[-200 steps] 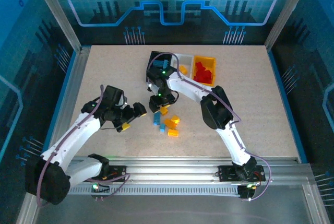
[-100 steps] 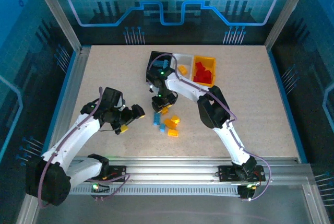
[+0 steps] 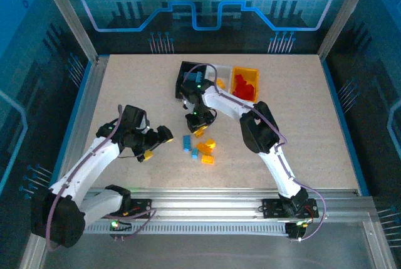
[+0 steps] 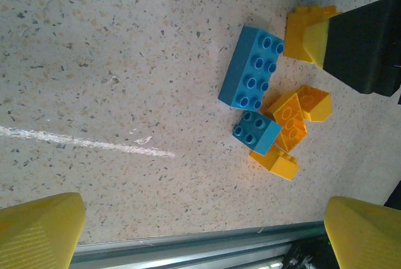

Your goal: Sort the legos into containers by color

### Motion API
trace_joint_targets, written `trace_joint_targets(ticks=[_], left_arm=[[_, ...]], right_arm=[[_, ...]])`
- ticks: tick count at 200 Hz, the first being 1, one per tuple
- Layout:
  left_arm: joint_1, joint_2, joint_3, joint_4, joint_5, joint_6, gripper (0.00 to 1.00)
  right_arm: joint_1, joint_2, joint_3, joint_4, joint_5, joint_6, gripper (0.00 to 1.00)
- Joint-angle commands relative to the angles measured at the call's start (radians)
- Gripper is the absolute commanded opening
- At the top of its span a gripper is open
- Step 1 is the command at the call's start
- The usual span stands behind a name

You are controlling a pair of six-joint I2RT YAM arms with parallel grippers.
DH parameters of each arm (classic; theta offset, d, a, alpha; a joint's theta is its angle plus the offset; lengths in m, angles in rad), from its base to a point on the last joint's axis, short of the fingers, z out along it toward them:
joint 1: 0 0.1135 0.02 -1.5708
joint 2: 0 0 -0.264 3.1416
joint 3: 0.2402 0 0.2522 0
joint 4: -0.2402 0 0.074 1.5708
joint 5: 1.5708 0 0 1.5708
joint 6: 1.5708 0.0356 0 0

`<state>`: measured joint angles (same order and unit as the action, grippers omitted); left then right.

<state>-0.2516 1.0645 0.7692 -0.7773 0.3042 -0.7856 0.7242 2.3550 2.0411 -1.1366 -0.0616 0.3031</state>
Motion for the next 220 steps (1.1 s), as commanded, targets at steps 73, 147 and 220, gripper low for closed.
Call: trace_joint_targets(ticks=[73,147,220], left_arm=[[0.006,0.013,-0.005,-0.005,0.052,0.027,0.99],[-0.017,0.036,-0.037,0.028,0.107,0.02,0.99],[-0.027,0.092,-0.023,0.057,0.122,0.016,0.99]], right_arm=[[-0.313,-0.198,-0.012,0.119,-0.291,0.255,0.31],[-0.465,-0.073,0.162,0.224,-0.357,0.488,0.3],[-0.487,0.087,0.368,0.208,-0.369,0.563,0.34]])
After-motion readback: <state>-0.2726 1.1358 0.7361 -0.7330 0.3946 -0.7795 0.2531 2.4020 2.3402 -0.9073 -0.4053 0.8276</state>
